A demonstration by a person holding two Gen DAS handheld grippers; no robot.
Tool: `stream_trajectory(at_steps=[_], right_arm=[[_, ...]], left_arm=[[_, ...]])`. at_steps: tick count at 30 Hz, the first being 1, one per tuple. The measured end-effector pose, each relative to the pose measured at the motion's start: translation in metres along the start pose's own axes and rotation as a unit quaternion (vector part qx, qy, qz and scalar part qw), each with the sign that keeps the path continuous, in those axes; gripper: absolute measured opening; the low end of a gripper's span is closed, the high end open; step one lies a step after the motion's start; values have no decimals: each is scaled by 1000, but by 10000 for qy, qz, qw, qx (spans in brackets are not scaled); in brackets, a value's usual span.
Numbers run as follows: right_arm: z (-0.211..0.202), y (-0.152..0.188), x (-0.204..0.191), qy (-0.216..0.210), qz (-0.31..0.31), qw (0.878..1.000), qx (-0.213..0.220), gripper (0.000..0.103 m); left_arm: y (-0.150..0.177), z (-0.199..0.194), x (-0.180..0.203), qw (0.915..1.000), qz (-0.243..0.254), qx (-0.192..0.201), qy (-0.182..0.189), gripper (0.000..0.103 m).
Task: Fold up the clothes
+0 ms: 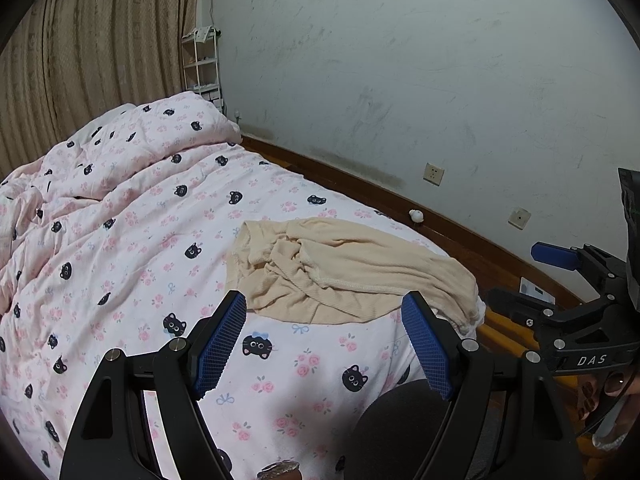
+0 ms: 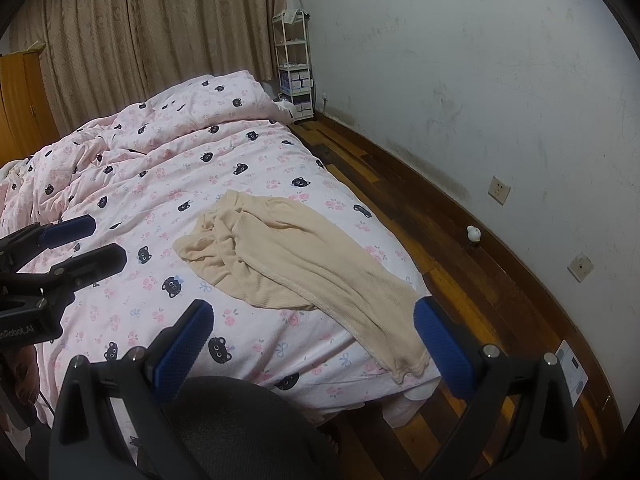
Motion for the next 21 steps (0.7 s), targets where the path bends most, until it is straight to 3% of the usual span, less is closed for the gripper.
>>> stream_trajectory(at_steps=[21], right_arm=[[36, 1, 6, -6, 85, 9997, -210, 102]], left_arm=[[4, 35, -16, 9997, -143, -214, -12, 76]])
Point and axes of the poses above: each gripper's, at about its wrist camera, not at the fingertips, and z roughly the way its jaws point, x to its right, y to its underside, the point moved 7 cm from there along z, roughly the way its jaws point, and after that the axes turned 5 degrees about -z, right-handed, at the moved point
